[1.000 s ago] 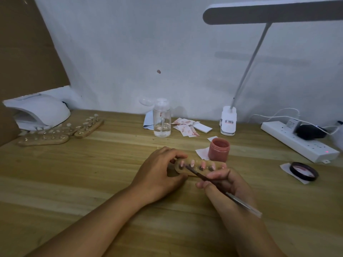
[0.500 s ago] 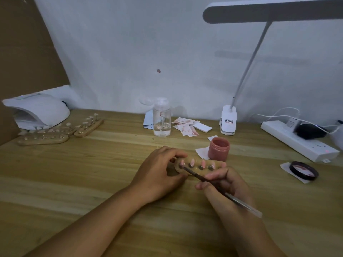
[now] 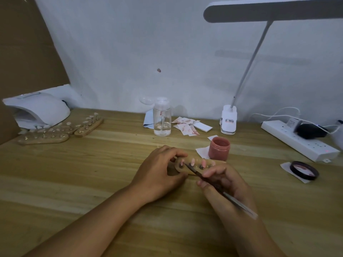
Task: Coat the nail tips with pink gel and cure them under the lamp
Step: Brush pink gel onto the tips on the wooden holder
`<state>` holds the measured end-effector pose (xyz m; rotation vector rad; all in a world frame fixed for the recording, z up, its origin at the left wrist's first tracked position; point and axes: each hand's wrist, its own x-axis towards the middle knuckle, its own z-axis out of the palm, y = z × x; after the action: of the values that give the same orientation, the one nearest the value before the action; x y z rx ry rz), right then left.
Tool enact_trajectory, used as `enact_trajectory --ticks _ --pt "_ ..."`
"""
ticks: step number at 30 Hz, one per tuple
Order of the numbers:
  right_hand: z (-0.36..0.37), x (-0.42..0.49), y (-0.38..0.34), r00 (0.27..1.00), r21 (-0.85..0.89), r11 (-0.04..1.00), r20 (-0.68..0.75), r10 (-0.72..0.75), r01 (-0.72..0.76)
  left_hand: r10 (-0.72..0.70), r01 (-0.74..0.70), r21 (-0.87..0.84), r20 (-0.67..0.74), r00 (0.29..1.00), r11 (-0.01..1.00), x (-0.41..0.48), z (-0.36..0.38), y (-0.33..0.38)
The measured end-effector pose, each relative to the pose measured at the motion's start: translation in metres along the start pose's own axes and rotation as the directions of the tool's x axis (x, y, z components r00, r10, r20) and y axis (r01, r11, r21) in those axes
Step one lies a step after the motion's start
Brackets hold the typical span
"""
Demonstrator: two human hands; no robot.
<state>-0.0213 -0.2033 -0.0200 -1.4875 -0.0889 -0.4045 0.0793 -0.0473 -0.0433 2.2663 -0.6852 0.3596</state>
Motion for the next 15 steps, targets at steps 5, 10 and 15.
enact_trajectory --ticks 5,10,15 --pt "0.0007 -0.0006 0.0024 1.0 0.019 1.0 -0.003 0.009 -0.009 0.008 -0.008 -0.008 -0.004 1.0 1.0 0.0005 0.0005 -0.0001" --pt "-0.0007 -0.0006 0.0023 1.0 -0.012 1.0 -0.001 -0.016 0.016 0.009 -0.009 -0.009 -0.007 1.0 1.0 -0.0003 0.0004 -0.001" --pt "-0.0013 0.0002 0.0028 1.0 -0.059 0.998 0.015 -0.024 0.024 0.011 -0.011 -0.005 -0.006 1.0 1.0 0.0002 0.0009 -0.0006"
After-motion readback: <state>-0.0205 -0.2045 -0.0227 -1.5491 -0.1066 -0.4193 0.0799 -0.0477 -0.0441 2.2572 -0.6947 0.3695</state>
